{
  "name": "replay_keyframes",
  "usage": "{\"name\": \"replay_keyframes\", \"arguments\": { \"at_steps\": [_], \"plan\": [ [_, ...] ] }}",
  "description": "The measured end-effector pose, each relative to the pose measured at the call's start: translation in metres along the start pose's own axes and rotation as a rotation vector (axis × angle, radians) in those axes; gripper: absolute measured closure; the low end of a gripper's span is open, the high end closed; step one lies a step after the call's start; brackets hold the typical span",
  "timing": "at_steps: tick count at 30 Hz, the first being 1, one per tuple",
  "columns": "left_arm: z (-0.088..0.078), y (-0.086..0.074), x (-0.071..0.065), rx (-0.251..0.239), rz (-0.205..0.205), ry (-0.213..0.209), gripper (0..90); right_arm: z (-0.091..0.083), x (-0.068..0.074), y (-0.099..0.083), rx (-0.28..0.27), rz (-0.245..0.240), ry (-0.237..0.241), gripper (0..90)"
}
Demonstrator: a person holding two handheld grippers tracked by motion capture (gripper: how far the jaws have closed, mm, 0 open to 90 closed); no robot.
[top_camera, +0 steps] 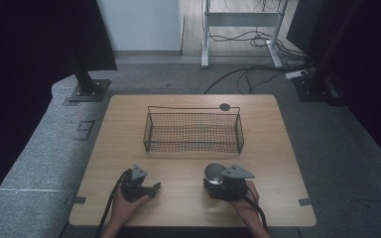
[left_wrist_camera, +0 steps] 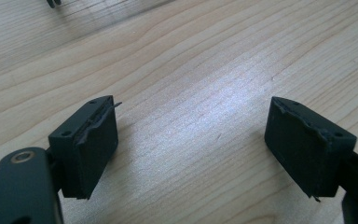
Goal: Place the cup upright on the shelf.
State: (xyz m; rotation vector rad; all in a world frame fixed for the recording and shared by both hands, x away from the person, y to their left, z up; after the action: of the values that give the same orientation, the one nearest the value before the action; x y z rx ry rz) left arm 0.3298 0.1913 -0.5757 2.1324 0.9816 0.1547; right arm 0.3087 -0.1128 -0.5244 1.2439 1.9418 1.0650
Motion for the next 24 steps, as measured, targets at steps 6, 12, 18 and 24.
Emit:
{"name": "replay_keyframes", "arguments": {
  "at_steps": [6, 12, 18, 24],
  "plan": [
    [0.0, 0.0, 0.0, 0.0, 0.0, 0.001, 17.3, -0.006, -0.004, 0.005, -0.036, 0.025, 0.009, 18.2],
    [0.0, 0.0, 0.0, 0.0, 0.0, 0.0, 17.3, -0.008, -0.006, 0.009, -0.051, 0.024, 0.009, 18.2],
    [0.0, 0.0, 0.0, 0.0, 0.0, 0.001, 17.3, -0.009, -0.008, 0.012, -0.061, 0.029, 0.013, 18.2],
    [0.0, 0.0, 0.0, 0.0, 0.0, 0.0, 17.3, -0.012, -0.01, 0.018, -0.071, 0.03, 0.011, 18.2]
  ]
}}
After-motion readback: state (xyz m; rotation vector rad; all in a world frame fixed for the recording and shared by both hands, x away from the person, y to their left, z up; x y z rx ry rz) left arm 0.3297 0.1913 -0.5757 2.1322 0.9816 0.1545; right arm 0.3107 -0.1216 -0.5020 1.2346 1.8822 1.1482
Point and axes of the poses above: each handheld gripper's, and its own axes: z roughly forward along the jaws, y roughly out of its top, x roughly to its left, the point moved 4 cm from there along z, roughly forward along the jaws, and after that the axes turned 15 degrees about -y, right-handed, at the moved point
